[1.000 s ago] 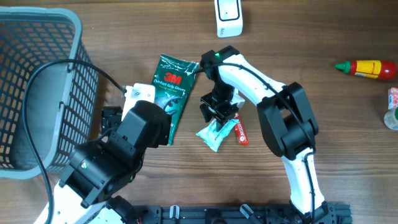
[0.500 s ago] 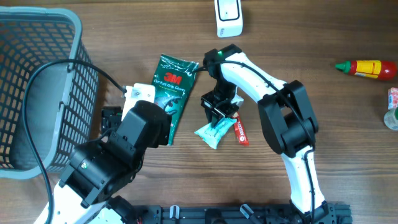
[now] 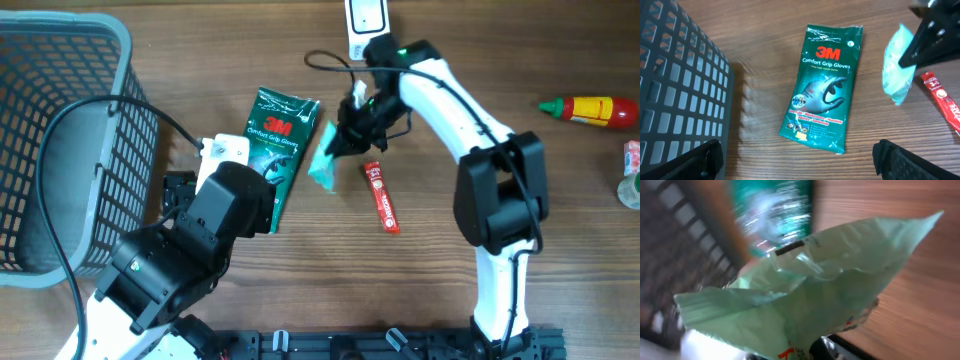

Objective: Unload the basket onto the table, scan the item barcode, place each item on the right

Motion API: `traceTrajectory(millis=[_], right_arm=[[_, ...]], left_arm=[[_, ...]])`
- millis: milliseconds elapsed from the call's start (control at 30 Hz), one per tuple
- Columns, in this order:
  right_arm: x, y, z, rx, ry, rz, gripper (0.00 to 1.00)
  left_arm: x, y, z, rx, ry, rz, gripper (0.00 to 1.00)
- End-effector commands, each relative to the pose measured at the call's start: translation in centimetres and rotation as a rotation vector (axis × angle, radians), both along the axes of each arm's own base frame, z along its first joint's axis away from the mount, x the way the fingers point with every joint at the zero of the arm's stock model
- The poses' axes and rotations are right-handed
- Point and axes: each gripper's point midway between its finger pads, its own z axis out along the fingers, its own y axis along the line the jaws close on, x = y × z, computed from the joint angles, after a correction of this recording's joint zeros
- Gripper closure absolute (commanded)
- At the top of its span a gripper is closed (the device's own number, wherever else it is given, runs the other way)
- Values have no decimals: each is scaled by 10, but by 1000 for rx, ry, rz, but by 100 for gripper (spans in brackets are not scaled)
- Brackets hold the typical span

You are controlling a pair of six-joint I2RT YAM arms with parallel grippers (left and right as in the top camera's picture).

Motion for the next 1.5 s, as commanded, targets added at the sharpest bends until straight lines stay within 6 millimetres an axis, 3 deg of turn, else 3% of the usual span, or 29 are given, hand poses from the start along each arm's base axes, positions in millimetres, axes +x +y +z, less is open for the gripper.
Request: traceTrajectory(millis=[0,100,300,500,633,800,1167,1367,1467], right_arm=[[9,8,17,174,-386,284,96],[14,6,13,164,-472,341,96],[0,33,62,612,-763,505,96],[-1,37,75,737,-909,558,96],[-1,34,72,759,-973,586,96],[1,22,33,592,-886,605,96],[-7,32,-9,723,-748,387,96],[5,17,-59,411,-698,384,96],[9,13,-67,351,-701,385,96]], left_arm=[[0,0,1,-18,-4,11,0],[0,0,1,-17,-4,11,0],[0,0,1,-17,-4,11,0],[0,0,1,-17,-4,11,0],[0,0,1,-17,-4,11,0],[0,0,1,-17,-4,11,0],[0,0,1,-17,-4,11,0],[0,0,1,-18,-4,11,0],[0,0,1,-18,-4,11,0]])
